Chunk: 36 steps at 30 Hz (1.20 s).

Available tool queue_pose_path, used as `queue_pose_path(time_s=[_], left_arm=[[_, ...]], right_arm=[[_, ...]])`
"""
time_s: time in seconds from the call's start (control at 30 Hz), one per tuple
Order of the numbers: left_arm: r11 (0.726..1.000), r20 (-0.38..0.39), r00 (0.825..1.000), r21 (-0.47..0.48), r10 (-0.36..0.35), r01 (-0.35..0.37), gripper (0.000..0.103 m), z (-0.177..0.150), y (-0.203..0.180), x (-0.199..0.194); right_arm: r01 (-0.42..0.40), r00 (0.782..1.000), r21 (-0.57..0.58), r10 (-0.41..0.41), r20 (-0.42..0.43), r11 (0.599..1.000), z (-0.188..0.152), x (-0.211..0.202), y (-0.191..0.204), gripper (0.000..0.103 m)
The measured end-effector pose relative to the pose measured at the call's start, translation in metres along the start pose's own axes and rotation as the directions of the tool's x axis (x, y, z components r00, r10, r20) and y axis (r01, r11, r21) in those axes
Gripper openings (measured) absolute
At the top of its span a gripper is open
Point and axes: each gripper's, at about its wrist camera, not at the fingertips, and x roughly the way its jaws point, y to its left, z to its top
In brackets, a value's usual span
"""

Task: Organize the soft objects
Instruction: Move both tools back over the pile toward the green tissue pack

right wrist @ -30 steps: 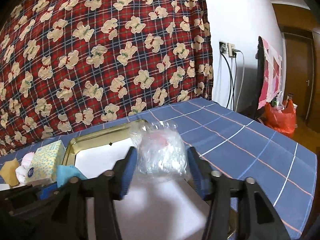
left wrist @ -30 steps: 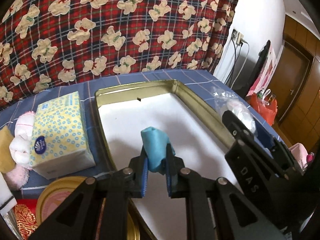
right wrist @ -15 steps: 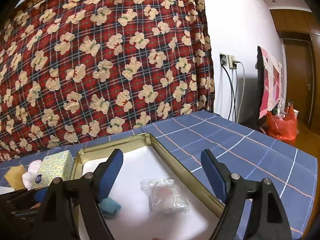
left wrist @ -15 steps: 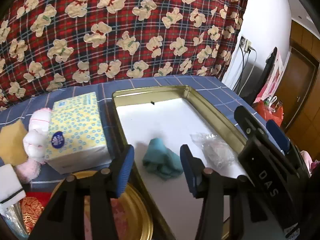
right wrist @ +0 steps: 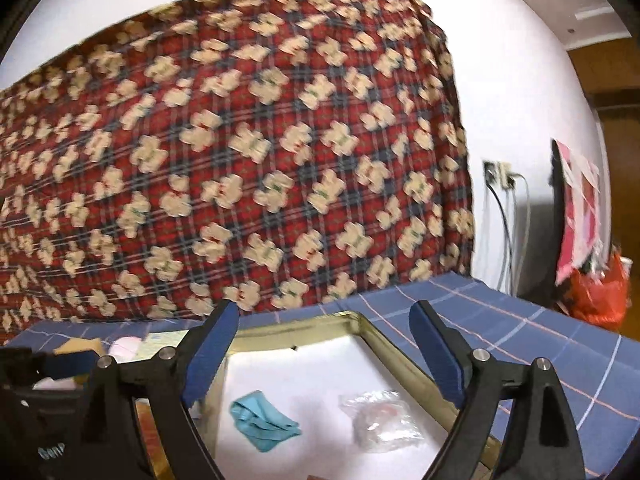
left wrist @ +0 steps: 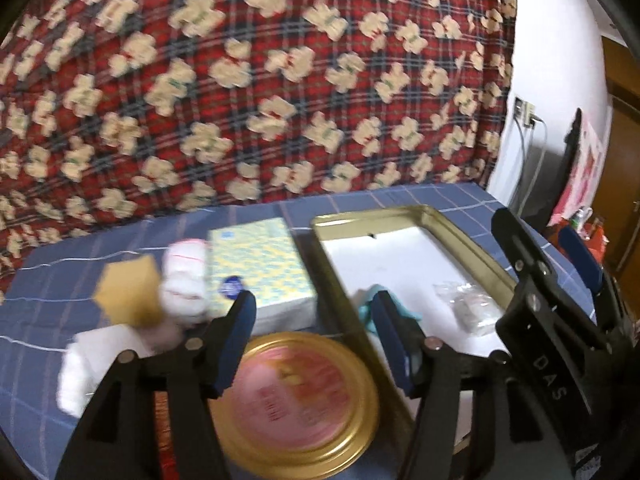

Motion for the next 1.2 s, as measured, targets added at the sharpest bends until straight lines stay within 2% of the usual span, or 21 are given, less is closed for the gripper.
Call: queue_pose_path(time_s=[0.03, 0.1, 0.2, 0.3, 0.37, 0.47, 0.53, 0.7, 0.77, 1.0, 1.1, 1.17, 1.2], left_arm=[[1.0, 0.013, 1.0, -0.006, 0.004, -0.004, 0.067, -0.001, 0.004, -0.006], [0.999, 0.046, 0.999, -0.029, 0.015, -0.013, 0.072, -0.002, 0.015, -0.02], [0.997, 0.093, 0.994, -0.047, 0.058, -0.054, 0.072, -0.005, 0.032, -0.04], [0.991, 0.129, 0.984, -0.059, 0.124, -0.117, 0.076, -0.015, 0.053, -0.058], [0.979, 0.144, 0.969, -0.071, 0.199, -0.19, 0.079, -0.027, 0.072, -0.069], [0.952, 0.122, 0.945, -0.099, 0.302, -0.291, 0.082, -0.05, 0.101, -0.074], [0.94, 0.084, 0.94, -0.126, 0.33, -0.318, 0.082, -0.065, 0.118, -0.074], [0.936, -0.014, 0.959, -0.214, 0.283, -0.279, 0.088, -0.1, 0.145, -0.065], [0.938, -0.037, 0.965, -0.228, 0.26, -0.261, 0.088, -0.11, 0.147, -0.062], [0.962, -0.074, 0.978, -0.175, 0.197, -0.207, 0.098, -0.114, 0.128, -0.051], [0.964, -0.111, 0.975, -0.163, 0.193, -0.209, 0.095, -0.116, 0.128, -0.045], [0.965, -0.118, 0.977, -0.174, 0.176, -0.195, 0.086, -0.116, 0.13, -0.044], [0.965, -0.124, 0.979, -0.187, 0.161, -0.182, 0.074, -0.117, 0.133, -0.043]], right_arm=[[-0.013, 1.0, -0.017, 0.013, 0.006, 1.0, -0.001, -0.002, 0.003, 0.09], [-0.04, 0.999, -0.048, 0.04, 0.008, 0.998, -0.002, -0.003, 0.011, 0.092], [-0.074, 0.997, -0.087, 0.076, 0.019, 0.993, -0.003, -0.007, 0.021, 0.093], [-0.109, 0.993, -0.111, 0.113, 0.031, 0.988, -0.005, -0.012, 0.029, 0.093], [-0.13, 0.991, -0.118, 0.134, 0.028, 0.985, -0.006, -0.013, 0.033, 0.093], [-0.158, 0.987, -0.134, 0.16, 0.008, 0.978, -0.009, -0.012, 0.039, 0.093], [-0.175, 0.984, -0.16, 0.177, 0.0, 0.972, -0.012, -0.013, 0.047, 0.093], [-0.259, 0.966, -0.213, 0.257, -0.039, 0.942, -0.021, -0.018, 0.068, 0.094], [-0.269, 0.963, -0.246, 0.267, -0.043, 0.931, -0.024, -0.02, 0.076, 0.094], [-0.286, 0.958, -0.268, 0.281, -0.056, 0.92, -0.027, -0.02, 0.082, 0.094], [-0.293, 0.956, -0.267, 0.284, -0.074, 0.918, -0.028, -0.018, 0.083, 0.094], [-0.306, 0.952, -0.27, 0.293, -0.087, 0.913, -0.029, -0.017, 0.085, 0.094], [-0.31, 0.951, -0.272, 0.296, -0.09, 0.911, -0.029, -0.017, 0.085, 0.094]])
